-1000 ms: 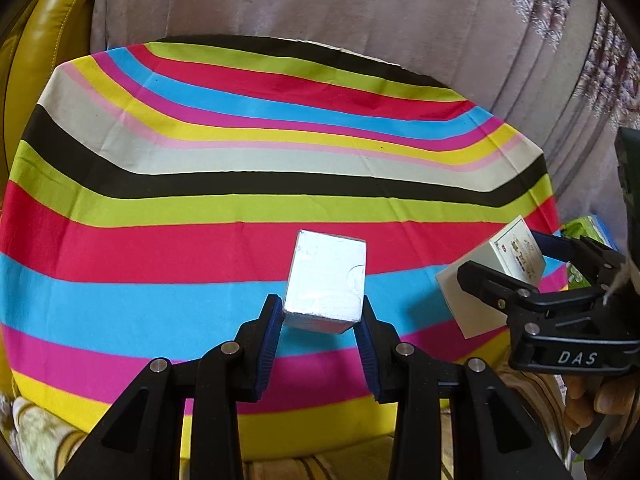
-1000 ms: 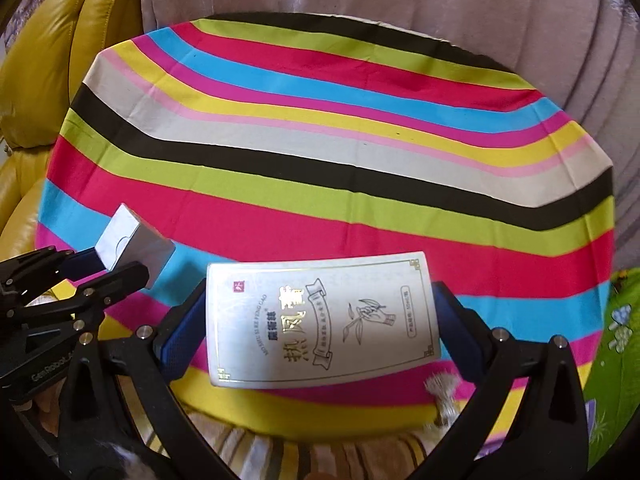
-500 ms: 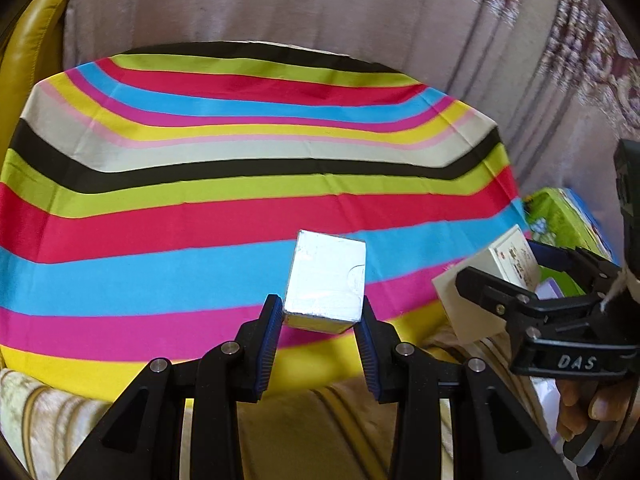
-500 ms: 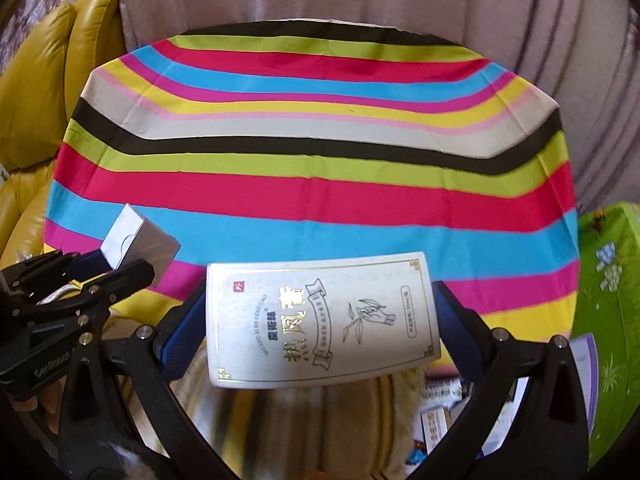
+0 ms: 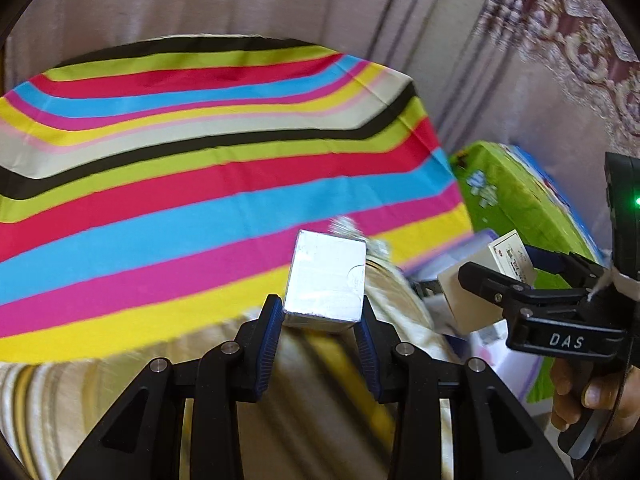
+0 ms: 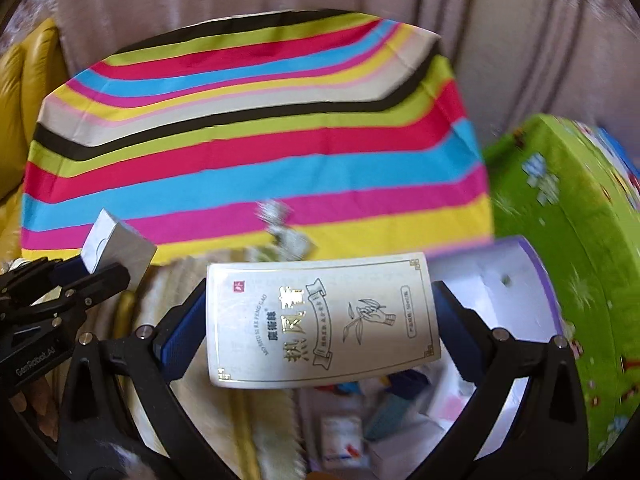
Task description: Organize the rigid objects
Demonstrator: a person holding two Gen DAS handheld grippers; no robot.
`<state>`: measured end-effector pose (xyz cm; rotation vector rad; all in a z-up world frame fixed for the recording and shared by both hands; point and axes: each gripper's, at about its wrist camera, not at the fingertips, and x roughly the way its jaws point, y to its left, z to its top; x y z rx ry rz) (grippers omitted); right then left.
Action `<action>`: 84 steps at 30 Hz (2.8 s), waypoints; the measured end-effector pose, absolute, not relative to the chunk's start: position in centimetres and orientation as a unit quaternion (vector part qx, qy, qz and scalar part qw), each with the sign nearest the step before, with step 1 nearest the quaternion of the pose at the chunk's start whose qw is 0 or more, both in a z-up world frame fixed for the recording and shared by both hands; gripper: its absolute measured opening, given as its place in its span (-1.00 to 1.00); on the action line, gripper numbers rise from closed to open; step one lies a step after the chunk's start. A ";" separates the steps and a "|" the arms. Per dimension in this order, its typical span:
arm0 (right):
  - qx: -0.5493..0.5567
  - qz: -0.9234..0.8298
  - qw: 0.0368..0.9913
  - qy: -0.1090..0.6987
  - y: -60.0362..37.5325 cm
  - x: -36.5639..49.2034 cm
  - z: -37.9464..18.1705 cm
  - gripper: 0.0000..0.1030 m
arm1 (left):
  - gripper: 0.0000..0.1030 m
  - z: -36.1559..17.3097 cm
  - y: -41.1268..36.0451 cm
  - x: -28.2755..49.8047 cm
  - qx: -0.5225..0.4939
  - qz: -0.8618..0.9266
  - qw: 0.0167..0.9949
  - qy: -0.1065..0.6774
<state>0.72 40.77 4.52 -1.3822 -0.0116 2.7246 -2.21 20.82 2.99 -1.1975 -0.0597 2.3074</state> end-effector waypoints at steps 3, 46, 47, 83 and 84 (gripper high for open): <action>-0.451 0.890 0.074 0.005 43.1 2.5 4.8 0.99 | -0.27 3.2 22.9 -0.7 -0.444 0.847 0.291 -0.021; -0.549 0.824 0.092 -0.108 44.6 -2.4 -0.8 1.00 | 0.38 2.8 27.1 2.9 -0.463 0.801 0.375 -0.063; -0.556 0.820 0.082 -0.107 44.7 -1.8 -0.9 1.00 | 0.38 2.8 27.0 2.8 -0.463 0.800 0.376 -0.066; -0.497 0.850 0.174 -0.009 53.0 5.7 -0.2 0.99 | -0.05 0.9 40.6 -6.6 -0.501 0.758 0.408 0.086; -0.499 0.849 0.177 -0.007 53.1 5.8 -0.2 0.99 | -0.04 0.7 40.1 -6.0 -0.512 0.746 0.420 0.065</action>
